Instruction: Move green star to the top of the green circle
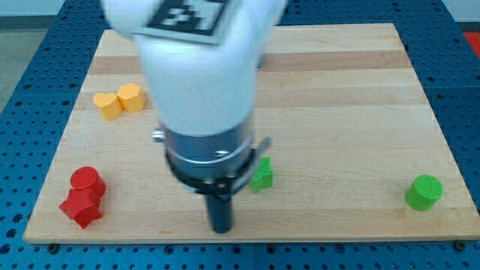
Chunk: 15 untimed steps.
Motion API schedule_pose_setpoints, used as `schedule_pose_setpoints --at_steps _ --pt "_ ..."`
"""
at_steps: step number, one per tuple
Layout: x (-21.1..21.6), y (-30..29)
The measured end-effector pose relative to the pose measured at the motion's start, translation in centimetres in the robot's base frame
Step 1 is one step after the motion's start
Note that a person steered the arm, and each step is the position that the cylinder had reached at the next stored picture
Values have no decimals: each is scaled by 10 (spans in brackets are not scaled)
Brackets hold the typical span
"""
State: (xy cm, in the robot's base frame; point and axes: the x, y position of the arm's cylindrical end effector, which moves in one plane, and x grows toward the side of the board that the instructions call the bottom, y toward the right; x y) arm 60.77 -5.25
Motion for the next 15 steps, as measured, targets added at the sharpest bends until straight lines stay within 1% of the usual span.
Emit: schedule_pose_setpoints --at_steps 1,2,3,4,6,7,8,10,11,12,13,15 --pt "-72 -5" --pt "-80 -5" --pt "-76 -1" --pt "-76 43" --pt "-82 186" --pt "-79 194" --pt "-86 174" --pt "-120 78" --pt "-65 56" --pt "-29 58" --pt "-27 85" --pt "-58 175"
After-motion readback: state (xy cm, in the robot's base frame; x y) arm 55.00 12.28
